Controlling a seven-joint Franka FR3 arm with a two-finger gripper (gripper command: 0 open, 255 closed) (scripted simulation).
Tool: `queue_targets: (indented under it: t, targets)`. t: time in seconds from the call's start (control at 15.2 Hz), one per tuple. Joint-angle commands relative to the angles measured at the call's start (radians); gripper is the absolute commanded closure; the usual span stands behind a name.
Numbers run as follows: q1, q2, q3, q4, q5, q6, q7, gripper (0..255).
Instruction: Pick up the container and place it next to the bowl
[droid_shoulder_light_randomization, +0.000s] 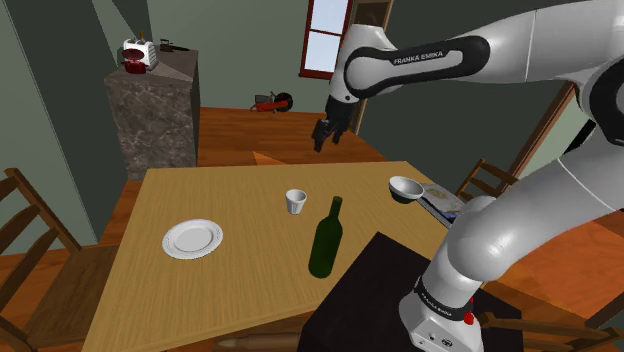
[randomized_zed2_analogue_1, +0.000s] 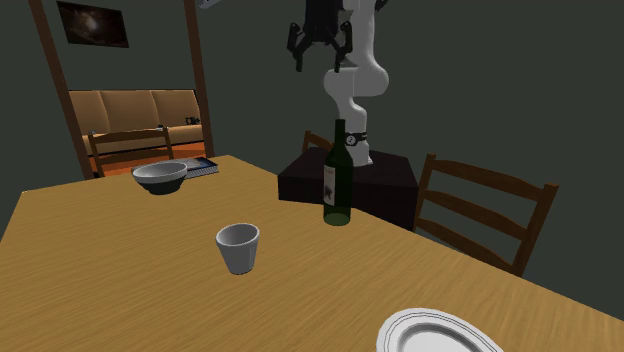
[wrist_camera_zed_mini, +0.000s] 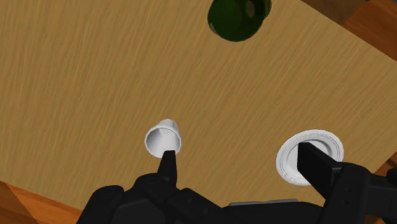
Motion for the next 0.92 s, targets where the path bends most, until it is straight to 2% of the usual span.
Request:
queue_targets:
  t: [0.0, 0.4, 0.86]
  targets:
    - [-0.004, 0.063, -0.004, 0.008, -0.007, 0.046, 0.000, 0]
    - [-0.015, 0.276, -0.015, 0.057, -0.024, 0.178, 0.001, 0]
    - [-0.027, 0.538, -0.028, 0.169, -0.040, 0.293, 0.004, 0]
